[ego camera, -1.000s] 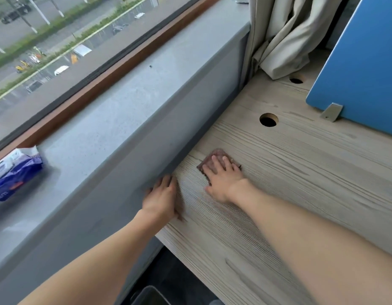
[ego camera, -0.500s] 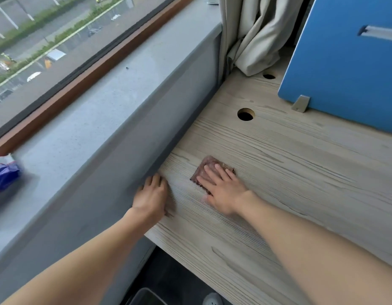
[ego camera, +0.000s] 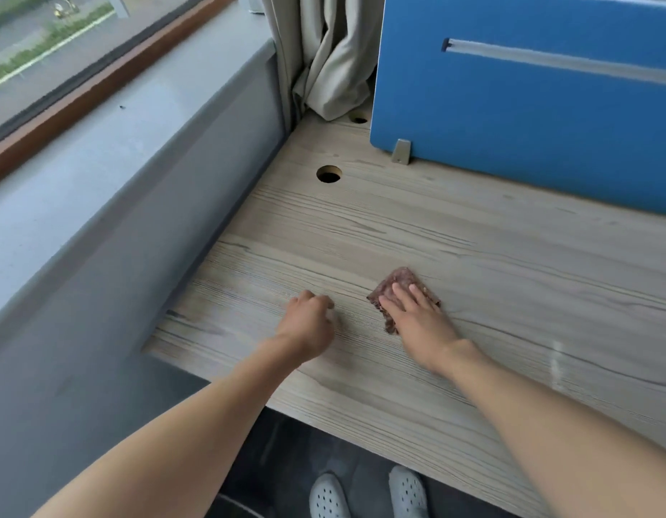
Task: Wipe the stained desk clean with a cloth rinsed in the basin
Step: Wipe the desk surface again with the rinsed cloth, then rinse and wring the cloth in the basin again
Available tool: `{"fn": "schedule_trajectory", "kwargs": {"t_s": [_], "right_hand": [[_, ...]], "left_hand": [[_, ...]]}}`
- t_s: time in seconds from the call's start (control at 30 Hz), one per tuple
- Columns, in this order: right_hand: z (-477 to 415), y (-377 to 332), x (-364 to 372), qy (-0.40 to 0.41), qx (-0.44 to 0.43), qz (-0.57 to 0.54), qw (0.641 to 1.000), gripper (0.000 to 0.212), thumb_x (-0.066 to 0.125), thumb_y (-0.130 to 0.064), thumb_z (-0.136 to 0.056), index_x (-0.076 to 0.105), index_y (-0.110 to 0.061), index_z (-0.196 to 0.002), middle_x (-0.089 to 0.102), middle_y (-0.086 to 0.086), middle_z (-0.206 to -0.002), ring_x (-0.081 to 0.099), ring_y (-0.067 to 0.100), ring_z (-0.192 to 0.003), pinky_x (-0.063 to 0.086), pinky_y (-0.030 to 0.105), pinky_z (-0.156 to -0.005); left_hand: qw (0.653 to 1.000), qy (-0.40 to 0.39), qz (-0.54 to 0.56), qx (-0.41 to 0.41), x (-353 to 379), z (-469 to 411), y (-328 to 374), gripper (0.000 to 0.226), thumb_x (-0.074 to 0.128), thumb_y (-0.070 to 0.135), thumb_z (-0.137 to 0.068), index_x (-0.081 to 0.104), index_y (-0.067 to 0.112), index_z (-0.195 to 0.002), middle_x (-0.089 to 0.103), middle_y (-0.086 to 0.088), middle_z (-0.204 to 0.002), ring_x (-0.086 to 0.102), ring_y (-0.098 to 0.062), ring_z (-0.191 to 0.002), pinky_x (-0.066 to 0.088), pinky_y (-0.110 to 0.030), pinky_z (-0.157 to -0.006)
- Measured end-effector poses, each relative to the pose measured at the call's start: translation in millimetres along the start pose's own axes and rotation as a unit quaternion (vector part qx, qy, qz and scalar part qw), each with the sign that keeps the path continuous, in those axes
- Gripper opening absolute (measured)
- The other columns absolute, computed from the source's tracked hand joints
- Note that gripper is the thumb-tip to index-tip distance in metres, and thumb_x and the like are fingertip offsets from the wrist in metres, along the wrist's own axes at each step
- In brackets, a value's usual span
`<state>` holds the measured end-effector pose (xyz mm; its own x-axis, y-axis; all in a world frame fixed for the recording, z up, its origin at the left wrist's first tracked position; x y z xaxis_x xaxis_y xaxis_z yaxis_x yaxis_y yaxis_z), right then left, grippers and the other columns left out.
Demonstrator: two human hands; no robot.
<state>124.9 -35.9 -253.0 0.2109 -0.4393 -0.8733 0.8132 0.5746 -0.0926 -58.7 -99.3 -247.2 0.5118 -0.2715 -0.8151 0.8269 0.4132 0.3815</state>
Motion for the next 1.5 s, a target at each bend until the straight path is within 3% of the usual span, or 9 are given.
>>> {"fn": "schedule_trajectory", "kwargs": {"t_s": [0.1, 0.23, 0.37, 0.57, 0.67, 0.8, 1.1, 1.3, 1.5], "right_hand": [[26.8, -3.5, 13.7, 0.082, -0.005, 0.059, 0.995, 0.055, 0.052, -0.007, -0.095, 0.036, -0.022, -0.145, 0.03, 0.005, -0.155, 0.029, 0.036, -0.14, 0.035, 0.047, -0.108], [41.9, -10.5, 25.8, 0.143, -0.025, 0.045, 0.988, 0.037, 0.061, -0.012, -0.09, 0.049, -0.02, -0.125, 0.047, 0.004, -0.134, 0.044, 0.032, -0.12, 0.042, 0.043, -0.093], [49.9, -53.6, 23.1, 0.13, -0.097, -0.167, 0.973, 0.019, 0.054, -0.011, -0.091, 0.052, -0.013, -0.11, 0.057, 0.006, -0.112, 0.052, 0.028, -0.103, 0.04, 0.035, -0.081], [95.2, -191.8, 52.1, 0.026, -0.159, -0.391, 0.906, 0.035, 0.059, -0.009, -0.087, 0.058, -0.019, -0.121, 0.068, -0.001, -0.104, 0.063, 0.018, -0.092, 0.049, 0.028, -0.076], [109.8, -271.5, 87.0, -0.048, -0.198, -0.397, 0.895, 0.037, 0.053, 0.0, -0.085, 0.068, -0.018, -0.114, 0.072, 0.001, -0.099, 0.067, 0.017, -0.089, 0.052, 0.022, -0.071], [117.5, -363.4, 162.6, -0.141, -0.279, -0.361, 0.878, 0.041, 0.049, 0.007, -0.083, 0.072, -0.015, -0.108, 0.076, 0.004, -0.092, 0.071, 0.023, -0.092, 0.057, 0.042, -0.09], [67.2, -469.6, 403.9, -0.202, -0.411, -0.195, 0.867, 0.021, 0.077, -0.02, -0.084, 0.072, -0.018, -0.104, 0.074, 0.001, -0.097, 0.069, 0.018, -0.094, 0.055, 0.039, -0.089], [-3.4, -469.0, 517.5, -0.211, -0.474, -0.107, 0.848, 0.005, 0.067, -0.011, -0.093, 0.071, -0.013, -0.095, 0.072, 0.002, -0.093, 0.067, 0.016, -0.089, 0.053, 0.031, -0.08], [-83.9, -458.3, 605.5, -0.179, -0.491, -0.047, 0.852, 0.023, 0.053, -0.011, -0.099, 0.052, -0.031, -0.086, 0.061, -0.007, -0.089, 0.061, 0.013, -0.088, 0.046, 0.024, -0.071]], "left_hand": [[0.991, 0.009, 0.126, -0.033, 9.7, 23.5, 13.7, 0.042, 0.047, 0.006, -0.09, 0.062, 0.012, -0.13, 0.058, -0.012, -0.131, 0.056, -0.028, -0.12, 0.043, -0.029, -0.1], [0.948, 0.023, 0.305, -0.094, 21.1, 62.8, 10.6, 0.037, 0.045, 0.003, -0.094, 0.063, 0.006, -0.126, 0.063, -0.009, -0.122, 0.062, -0.023, -0.11, 0.05, -0.029, -0.085], [0.843, 0.1, 0.491, -0.193, 42.0, 111.7, -17.7, 0.028, 0.044, 0.003, -0.097, 0.063, 0.005, -0.117, 0.069, -0.013, -0.107, 0.068, -0.022, -0.085, 0.059, -0.038, -0.08], [0.673, 0.16, 0.669, -0.27, 70.1, 205.6, -80.3, 0.027, 0.042, 0.012, -0.098, 0.068, 0.01, -0.103, 0.074, -0.007, -0.088, 0.066, -0.024, -0.083, 0.055, -0.043, -0.09], [0.617, 0.207, 0.705, -0.282, 82.9, 269.4, -142.8, 0.029, 0.042, 0.013, -0.097, 0.07, 0.011, -0.096, 0.076, -0.002, -0.079, 0.07, -0.019, -0.076, 0.055, -0.041, -0.091], [0.593, 0.244, 0.711, -0.287, 130.4, 341.5, -228.7, 0.029, 0.045, 0.015, -0.099, 0.073, 0.013, -0.092, 0.074, -0.002, -0.077, 0.071, -0.014, -0.069, 0.056, -0.038, -0.085], [0.512, 0.326, 0.703, -0.371, 346.9, 357.8, -394.7, 0.021, 0.06, 0.026, -0.099, 0.068, 0.006, -0.103, 0.065, -0.002, -0.061, 0.058, -0.013, -0.05, 0.051, -0.028, -0.058], [0.526, 0.337, 0.69, -0.367, 470.8, 298.6, -457.7, 0.021, 0.062, 0.018, -0.098, 0.068, 0.004, -0.112, 0.076, -0.016, -0.095, 0.074, -0.031, -0.086, 0.06, -0.049, -0.083], [0.741, 0.266, 0.478, -0.39, 543.7, 239.4, -510.2, 0.011, 0.058, 0.012, -0.098, 0.069, 0.012, -0.099, 0.072, -0.005, -0.093, 0.068, -0.018, -0.09, 0.055, -0.03, -0.081]]}}
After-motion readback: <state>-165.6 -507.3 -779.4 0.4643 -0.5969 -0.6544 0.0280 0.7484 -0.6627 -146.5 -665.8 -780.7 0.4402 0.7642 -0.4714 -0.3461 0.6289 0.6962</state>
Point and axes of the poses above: each hand's wrist, its own z-axis away from the middle knuckle, its own x-axis out of the palm, y = z × x, the point moved 4 cm from there along -z, towards the middle knuckle
